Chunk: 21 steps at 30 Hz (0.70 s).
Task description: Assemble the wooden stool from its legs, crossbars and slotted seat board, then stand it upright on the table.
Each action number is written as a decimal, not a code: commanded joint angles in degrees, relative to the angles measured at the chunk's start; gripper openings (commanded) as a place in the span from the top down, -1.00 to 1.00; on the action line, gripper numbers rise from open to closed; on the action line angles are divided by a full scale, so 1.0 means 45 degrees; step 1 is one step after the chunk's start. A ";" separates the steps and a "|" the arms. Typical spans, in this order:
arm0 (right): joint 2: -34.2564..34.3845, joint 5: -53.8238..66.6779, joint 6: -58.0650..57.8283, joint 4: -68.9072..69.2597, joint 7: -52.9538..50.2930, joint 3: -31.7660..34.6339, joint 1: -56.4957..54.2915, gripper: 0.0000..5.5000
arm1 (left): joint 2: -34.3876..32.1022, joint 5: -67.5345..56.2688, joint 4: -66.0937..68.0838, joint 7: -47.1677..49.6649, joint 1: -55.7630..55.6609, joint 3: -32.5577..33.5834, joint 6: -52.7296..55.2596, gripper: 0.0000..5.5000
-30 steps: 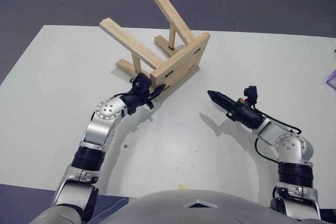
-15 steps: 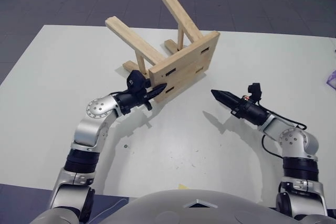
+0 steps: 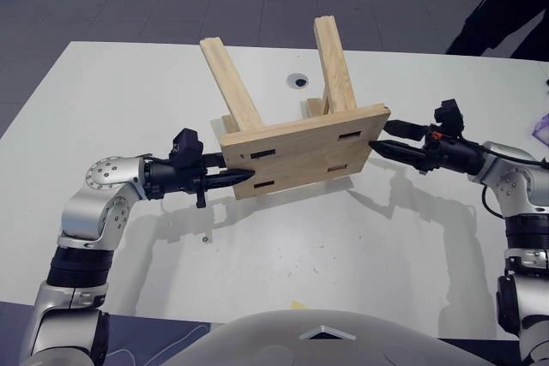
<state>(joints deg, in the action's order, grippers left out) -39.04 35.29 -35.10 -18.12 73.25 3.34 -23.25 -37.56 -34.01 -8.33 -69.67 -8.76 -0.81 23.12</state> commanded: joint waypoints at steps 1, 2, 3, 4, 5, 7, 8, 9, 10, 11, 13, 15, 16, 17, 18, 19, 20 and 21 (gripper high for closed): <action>-0.0090 -0.0229 -0.0313 0.0553 0.1447 -0.1175 -0.0012 -0.96 | -0.0169 -0.0313 -0.0247 -0.0825 -0.0298 -0.0587 0.0547 0.51; -0.0253 0.0014 -0.0704 0.1025 0.1829 -0.1319 0.0201 -0.88 | -0.0167 -0.0338 -0.0177 -0.0842 -0.0441 -0.0579 0.0624 0.51; -0.0356 0.0161 -0.0939 0.1401 0.2107 -0.1429 0.0360 -0.84 | -0.0180 -0.0361 -0.0135 -0.0889 -0.0529 -0.0560 0.0653 0.51; -0.0338 0.0256 -0.1095 0.1605 0.2161 -0.1423 0.0423 -0.78 | -0.0180 -0.0393 -0.0125 -0.0907 -0.0586 -0.0532 0.0699 0.51; -0.0243 0.0428 -0.1323 0.1752 0.2096 -0.1309 0.0454 -0.73 | -0.0141 -0.0407 -0.0103 -0.0898 -0.0643 -0.0512 0.0740 0.51; -0.0126 0.0859 -0.1841 0.2141 0.2033 -0.1059 0.0483 -0.60 | -0.0032 -0.0563 -0.0099 -0.0834 -0.0731 -0.0432 0.0959 0.51; -0.0127 0.1211 -0.2231 0.2390 0.2029 -0.0892 0.0513 -0.55 | 0.0025 -0.0782 -0.0083 -0.0775 -0.0798 -0.0328 0.1226 0.51; -0.0183 0.1436 -0.2496 0.2553 0.2094 -0.0800 0.0525 -0.49 | 0.0045 -0.0996 -0.0105 -0.0739 -0.0813 -0.0230 0.1477 0.51; -0.0242 0.1595 -0.2682 0.2706 0.2105 -0.0694 0.0572 -0.42 | 0.0094 -0.1272 -0.0081 -0.0594 -0.0860 -0.0086 0.1843 0.51; -0.0246 0.1838 -0.2973 0.2807 0.1980 -0.0476 0.0606 -0.37 | 0.0213 -0.1649 -0.0003 -0.0334 -0.0973 0.0124 0.2319 0.51; -0.0181 0.2428 -0.3643 0.2905 0.1624 0.0071 0.0614 -0.27 | 0.0457 -0.2505 0.0155 0.0334 -0.1271 0.0616 0.3440 0.51; -0.0053 0.3177 -0.4476 0.3010 0.1155 0.0672 0.0613 -0.16 | 0.0703 -0.3282 0.0241 0.1043 -0.1536 0.1078 0.4426 0.51; 0.0004 0.3535 -0.4855 0.3152 0.0914 0.0928 0.0692 -0.09 | 0.0826 -0.3700 0.0291 0.1511 -0.1689 0.1311 0.4995 0.51; 0.0084 0.3965 -0.5322 0.3369 0.0582 0.1208 0.0817 -0.05 | 0.0977 -0.4229 0.0384 0.2034 -0.1912 0.1586 0.5650 0.51; 0.0124 0.4337 -0.5710 0.3621 0.0329 0.1415 0.0952 0.01 | 0.1089 -0.4725 0.0499 0.2542 -0.2149 0.1838 0.6334 0.51; 0.0170 0.4735 -0.6109 0.3947 0.0051 0.1621 0.1112 0.05 | 0.1269 -0.5331 0.0752 0.3198 -0.2491 0.2183 0.7026 0.51; 0.0222 0.5092 -0.6457 0.4228 -0.0209 0.1807 0.1230 0.10 | 0.1390 -0.5922 0.0913 0.3673 -0.2761 0.2490 0.7585 0.51; 0.0290 0.5455 -0.6784 0.4462 -0.0484 0.1973 0.1289 0.15 | 0.1501 -0.6530 0.1111 0.4245 -0.3036 0.2808 0.8161 0.51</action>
<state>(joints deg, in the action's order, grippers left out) -39.24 55.20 -60.70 -2.31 73.37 11.53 -19.68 -32.57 -58.65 -7.33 -61.14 -19.17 7.56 53.05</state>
